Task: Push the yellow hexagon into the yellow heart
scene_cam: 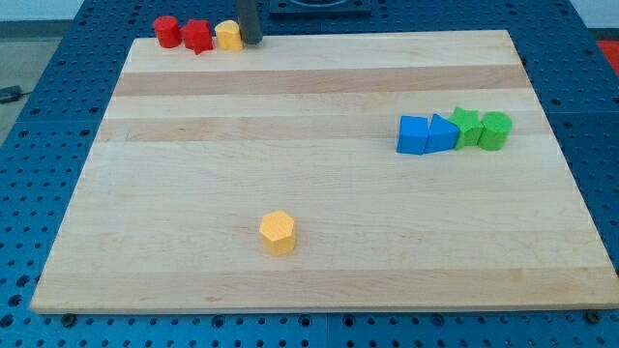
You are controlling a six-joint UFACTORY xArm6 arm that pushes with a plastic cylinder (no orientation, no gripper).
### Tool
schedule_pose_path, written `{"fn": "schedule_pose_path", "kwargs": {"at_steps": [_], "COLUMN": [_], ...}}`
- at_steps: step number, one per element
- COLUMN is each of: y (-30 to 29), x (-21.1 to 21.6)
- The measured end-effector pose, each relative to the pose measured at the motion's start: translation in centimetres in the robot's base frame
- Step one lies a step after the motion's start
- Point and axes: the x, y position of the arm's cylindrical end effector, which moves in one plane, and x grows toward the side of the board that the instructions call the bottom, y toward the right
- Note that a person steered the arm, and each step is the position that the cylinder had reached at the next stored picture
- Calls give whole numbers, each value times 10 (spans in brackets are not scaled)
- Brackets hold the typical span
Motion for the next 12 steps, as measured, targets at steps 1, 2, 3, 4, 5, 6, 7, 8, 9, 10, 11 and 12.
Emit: {"fn": "schedule_pose_path", "kwargs": {"at_steps": [1, 2, 3, 4, 5, 6, 7, 8, 9, 10, 11, 12], "y": [1, 38, 32, -22, -29, -1, 32, 47, 57, 64, 74, 79], "x": [1, 51, 143, 247, 340, 418, 424, 405, 383, 359, 333, 309]}}
